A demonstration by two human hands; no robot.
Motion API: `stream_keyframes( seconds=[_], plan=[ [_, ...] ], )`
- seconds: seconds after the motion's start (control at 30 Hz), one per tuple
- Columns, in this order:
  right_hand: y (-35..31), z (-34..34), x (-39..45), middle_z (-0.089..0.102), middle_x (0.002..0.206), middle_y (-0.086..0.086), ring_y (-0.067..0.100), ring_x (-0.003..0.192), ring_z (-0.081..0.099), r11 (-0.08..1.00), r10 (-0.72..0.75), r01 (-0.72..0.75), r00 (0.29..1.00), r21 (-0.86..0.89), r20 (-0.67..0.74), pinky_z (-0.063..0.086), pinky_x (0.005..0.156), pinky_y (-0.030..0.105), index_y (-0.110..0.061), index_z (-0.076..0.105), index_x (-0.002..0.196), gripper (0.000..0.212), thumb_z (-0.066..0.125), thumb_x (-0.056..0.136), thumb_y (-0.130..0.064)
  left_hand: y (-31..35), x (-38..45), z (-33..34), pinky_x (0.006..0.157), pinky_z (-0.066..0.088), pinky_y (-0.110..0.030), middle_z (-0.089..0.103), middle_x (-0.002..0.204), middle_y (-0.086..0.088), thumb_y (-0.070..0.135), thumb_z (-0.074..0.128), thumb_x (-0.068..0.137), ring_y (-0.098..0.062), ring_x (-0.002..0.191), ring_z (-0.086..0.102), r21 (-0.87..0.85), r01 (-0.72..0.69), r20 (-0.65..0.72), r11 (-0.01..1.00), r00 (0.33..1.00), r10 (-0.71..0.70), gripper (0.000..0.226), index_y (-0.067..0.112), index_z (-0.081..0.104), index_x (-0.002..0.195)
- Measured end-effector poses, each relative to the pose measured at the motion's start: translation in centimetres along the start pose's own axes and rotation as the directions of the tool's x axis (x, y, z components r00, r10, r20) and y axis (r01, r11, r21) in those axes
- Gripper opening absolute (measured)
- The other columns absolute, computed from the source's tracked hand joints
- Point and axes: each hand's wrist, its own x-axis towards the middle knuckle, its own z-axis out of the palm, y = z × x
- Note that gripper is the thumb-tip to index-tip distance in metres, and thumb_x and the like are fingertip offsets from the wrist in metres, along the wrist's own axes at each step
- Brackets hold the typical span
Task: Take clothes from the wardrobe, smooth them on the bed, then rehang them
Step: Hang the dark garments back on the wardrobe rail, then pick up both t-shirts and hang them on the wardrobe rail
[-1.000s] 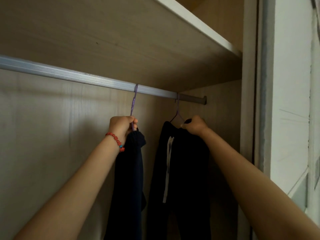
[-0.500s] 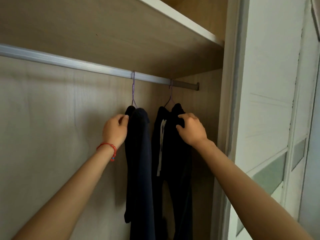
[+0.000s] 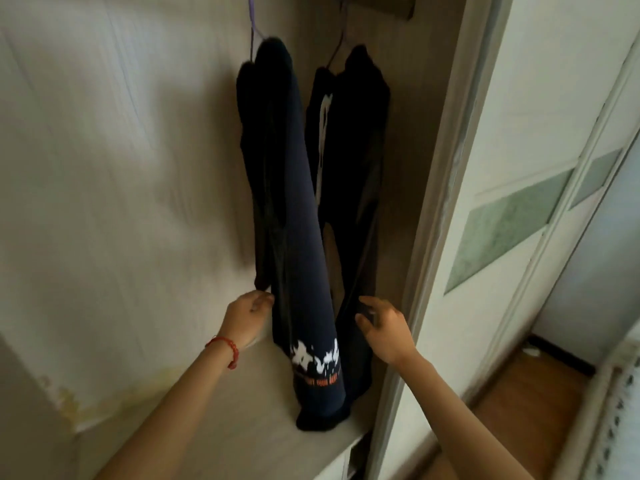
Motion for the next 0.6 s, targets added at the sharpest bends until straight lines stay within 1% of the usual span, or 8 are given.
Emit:
stream_keyframes(
  seconds=[0.1,0.2,0.33,0.37,0.43,0.53,0.57,0.6],
  plan=[
    [3.5,4.3,-3.6,0.056,0.129,0.008,0.023,0.112,0.058,0.989,0.149,-0.15,0.981,-0.001,0.126,0.045,0.089,0.027,-0.017,0.051,0.129,0.04,0.056,0.089,-0.024,-5.3,-2.7,2.4,0.08,0.035,-0.016,0.068,0.109,-0.009,0.021,0.049,0.093,-0.021,0.1,0.06,0.036,0.13,0.112,0.991,0.985,-0.133,0.024,0.009,0.066,0.104],
    [6.3,8.5,-7.0,0.06,0.124,0.008,0.023,0.109,0.06,0.954,0.299,-0.298,0.927,-0.039,0.229,0.043,0.084,0.024,-0.016,0.052,0.128,0.039,0.055,0.09,-0.023,-11.0,-5.7,3.9,0.08,0.038,-0.019,0.066,0.115,-0.01,0.019,0.047,0.093,-0.024,0.108,0.059,0.139,0.229,0.196,0.963,0.947,-0.254,0.026,0.007,0.066,0.107],
    [8.9,13.4,-11.1,0.062,0.112,0.009,0.029,0.112,0.057,0.882,0.465,-0.458,0.81,-0.109,0.358,0.039,0.082,0.026,-0.011,0.054,0.125,0.036,0.052,0.09,-0.02,-17.7,-10.7,5.2,0.082,0.043,-0.027,0.067,0.107,-0.019,0.025,0.047,0.093,-0.03,0.103,0.061,0.231,0.409,0.307,0.883,0.83,-0.465,0.03,0.001,0.065,0.097],
    [9.3,14.5,-12.0,0.062,0.115,0.01,0.029,0.113,0.056,0.863,0.497,-0.492,0.781,-0.117,0.379,0.04,0.083,0.026,-0.012,0.053,0.127,0.037,0.052,0.091,-0.02,-18.9,-12.0,5.2,0.081,0.043,-0.028,0.067,0.107,-0.02,0.025,0.047,0.094,-0.03,0.103,0.061,0.255,0.448,0.329,0.856,0.793,-0.513,0.031,-0.001,0.065,0.097],
    [9.7,15.8,-13.5,0.06,0.125,0.012,0.029,0.114,0.055,0.834,0.536,-0.54,0.747,-0.112,0.393,0.042,0.088,0.027,-0.015,0.051,0.129,0.039,0.054,0.09,-0.02,-20.5,-13.9,5.0,0.081,0.042,-0.027,0.066,0.109,-0.021,0.024,0.045,0.094,-0.03,0.104,0.06,0.279,0.505,0.348,0.817,0.74,-0.576,0.034,-0.003,0.064,0.1],
    [9.9,18.0,-14.8,0.057,0.129,0.012,0.028,0.118,0.054,0.831,0.545,-0.529,0.706,-0.175,0.452,0.04,0.09,0.026,-0.013,0.052,0.128,0.038,0.054,0.09,-0.019,-22.8,-16.8,4.2,0.084,0.043,-0.031,0.064,0.111,-0.025,0.022,0.043,0.095,-0.033,0.106,0.059,0.262,0.624,0.333,0.736,0.658,-0.676,0.035,-0.007,0.062,0.1],
    [9.9,18.5,-14.9,0.058,0.127,0.012,0.028,0.116,0.055,0.832,0.543,-0.522,0.695,-0.189,0.471,0.041,0.092,0.027,-0.012,0.053,0.127,0.037,0.054,0.09,-0.018,-23.2,-17.6,3.8,0.087,0.044,-0.032,0.064,0.11,-0.024,0.021,0.044,0.095,-0.033,0.107,0.058,0.238,0.671,0.308,0.702,0.633,-0.71,0.031,-0.003,0.064,0.097],
    [9.8,19.1,-14.9,0.06,0.126,0.013,0.028,0.116,0.056,0.833,0.541,-0.516,0.682,-0.2,0.491,0.041,0.093,0.027,-0.011,0.054,0.125,0.036,0.055,0.09,-0.017,-23.9,-18.6,3.5,0.089,0.044,-0.032,0.064,0.102,-0.018,0.02,0.046,0.094,-0.03,0.106,0.058,0.203,0.708,0.29,0.677,0.616,-0.732,0.024,0.009,0.065,0.088]
  ],
)
